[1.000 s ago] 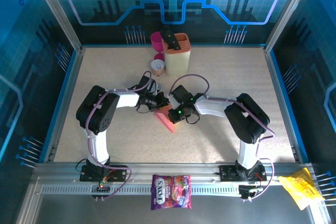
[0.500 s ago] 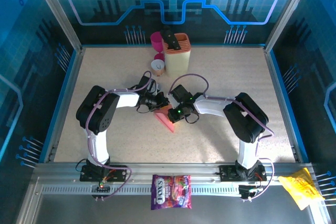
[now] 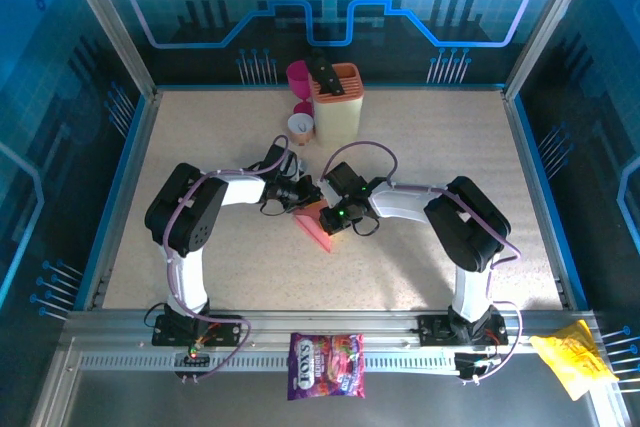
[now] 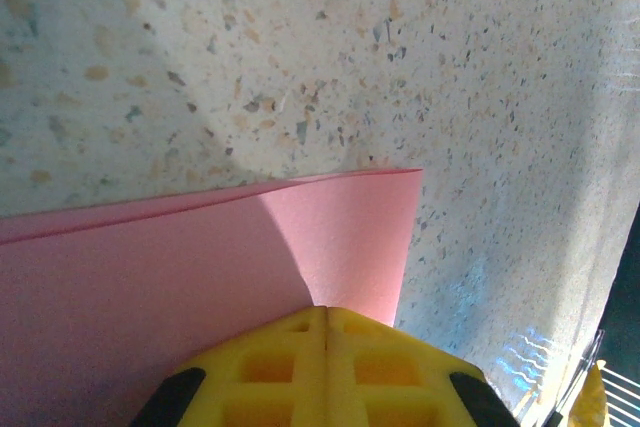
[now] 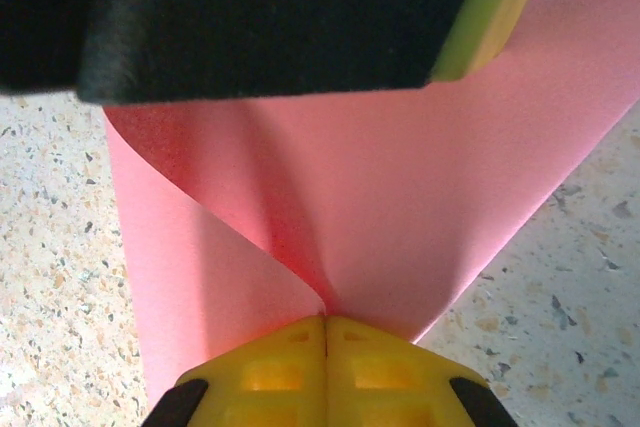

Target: Fold a paper plane with a square sheet of paper (pick it up from the middle)

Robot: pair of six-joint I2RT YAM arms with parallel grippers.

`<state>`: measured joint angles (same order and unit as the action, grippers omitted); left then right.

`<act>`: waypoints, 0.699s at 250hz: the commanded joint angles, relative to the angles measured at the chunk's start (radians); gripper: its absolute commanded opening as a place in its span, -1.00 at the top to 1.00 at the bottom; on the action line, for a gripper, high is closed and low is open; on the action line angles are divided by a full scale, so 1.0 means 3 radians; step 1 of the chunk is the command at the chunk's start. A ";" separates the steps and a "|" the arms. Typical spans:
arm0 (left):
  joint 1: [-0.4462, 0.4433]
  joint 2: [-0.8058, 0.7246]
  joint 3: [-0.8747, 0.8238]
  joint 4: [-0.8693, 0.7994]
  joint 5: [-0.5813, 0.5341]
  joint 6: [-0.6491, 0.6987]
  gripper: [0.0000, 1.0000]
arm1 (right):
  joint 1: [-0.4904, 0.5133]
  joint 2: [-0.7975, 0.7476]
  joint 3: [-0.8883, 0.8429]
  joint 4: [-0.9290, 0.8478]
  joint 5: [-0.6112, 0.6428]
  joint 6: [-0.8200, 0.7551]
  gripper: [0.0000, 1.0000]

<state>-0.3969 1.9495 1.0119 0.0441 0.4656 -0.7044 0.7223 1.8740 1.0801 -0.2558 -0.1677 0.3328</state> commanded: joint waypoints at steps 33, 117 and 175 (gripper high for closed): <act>0.0148 -0.0228 -0.0041 -0.0310 -0.0057 0.0027 1.00 | -0.0044 0.0104 -0.0137 0.0019 -0.0002 -0.0005 1.00; 0.0176 -0.0933 -0.0372 -0.0308 0.0101 -0.0067 1.00 | -0.0047 0.0135 -0.0185 0.0044 0.0005 -0.0015 1.00; 0.0017 -0.1326 -0.0879 -0.0111 0.0119 -0.0213 1.00 | -0.0045 0.0158 -0.0205 0.0057 0.0001 -0.0015 1.00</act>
<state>-0.3660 1.6043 0.8154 -0.0124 0.4732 -0.7326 0.7177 1.8740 1.0550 -0.2001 -0.1860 0.3328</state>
